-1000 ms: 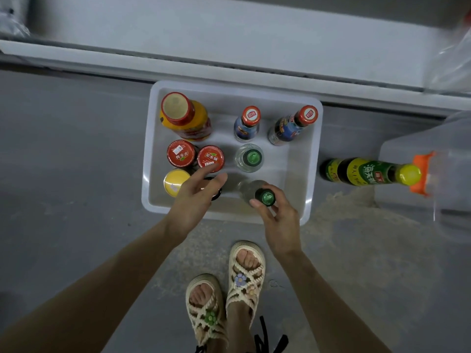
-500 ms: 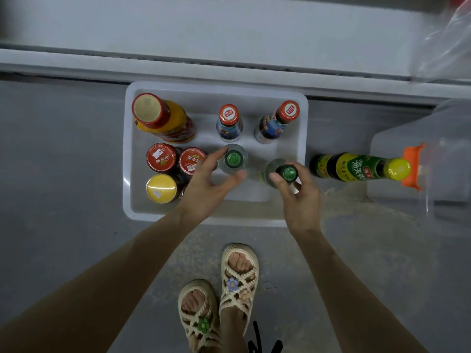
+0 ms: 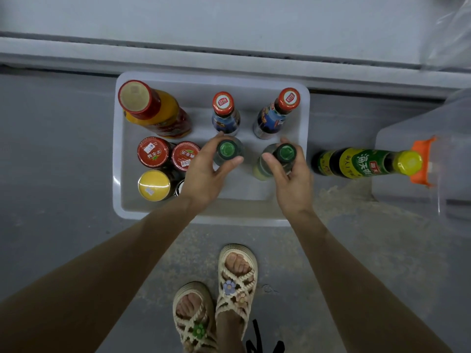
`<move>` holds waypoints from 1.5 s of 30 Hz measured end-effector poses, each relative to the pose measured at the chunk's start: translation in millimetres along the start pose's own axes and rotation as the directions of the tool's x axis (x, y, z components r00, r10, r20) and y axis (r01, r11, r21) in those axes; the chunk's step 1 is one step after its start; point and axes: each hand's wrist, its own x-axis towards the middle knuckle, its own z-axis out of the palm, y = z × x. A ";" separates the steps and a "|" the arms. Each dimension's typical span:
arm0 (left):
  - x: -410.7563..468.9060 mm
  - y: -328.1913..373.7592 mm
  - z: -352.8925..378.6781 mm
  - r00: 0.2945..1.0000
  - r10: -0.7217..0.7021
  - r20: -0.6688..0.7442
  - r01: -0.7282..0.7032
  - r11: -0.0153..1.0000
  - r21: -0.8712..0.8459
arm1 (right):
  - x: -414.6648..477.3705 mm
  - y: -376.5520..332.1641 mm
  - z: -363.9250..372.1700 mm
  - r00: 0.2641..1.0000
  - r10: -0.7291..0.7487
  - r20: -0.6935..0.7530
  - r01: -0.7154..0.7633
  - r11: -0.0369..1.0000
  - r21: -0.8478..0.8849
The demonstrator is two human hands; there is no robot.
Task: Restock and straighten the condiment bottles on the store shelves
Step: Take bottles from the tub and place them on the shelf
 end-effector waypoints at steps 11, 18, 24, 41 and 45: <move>-65.7 76.7 -31.4 0.991 0.125 -0.046 -0.120 0.988 0.093 | -52.8 -85.6 -43.2 0.995 -0.093 -0.036 0.091 0.995 -0.037; -123.2 199.8 -73.7 0.964 0.244 -0.104 -0.236 0.968 0.085 | -96.7 -218.3 -96.3 0.983 -0.172 -0.061 0.170 0.985 -0.036; -183.0 358.7 -125.2 0.912 0.401 -0.086 -0.392 0.914 0.109 | -148.2 -384.4 -155.3 0.945 -0.312 -0.095 0.312 0.950 -0.013; -401.6 737.9 -228.9 0.536 0.798 -0.274 -0.804 0.582 0.122 | -340.7 -756.8 -329.1 0.671 -0.677 -0.301 0.690 0.719 -0.080; -431.3 788.9 -232.4 0.457 0.847 -0.272 -0.858 0.500 0.114 | -358.2 -791.9 -359.1 0.629 -0.704 -0.331 0.712 0.692 -0.118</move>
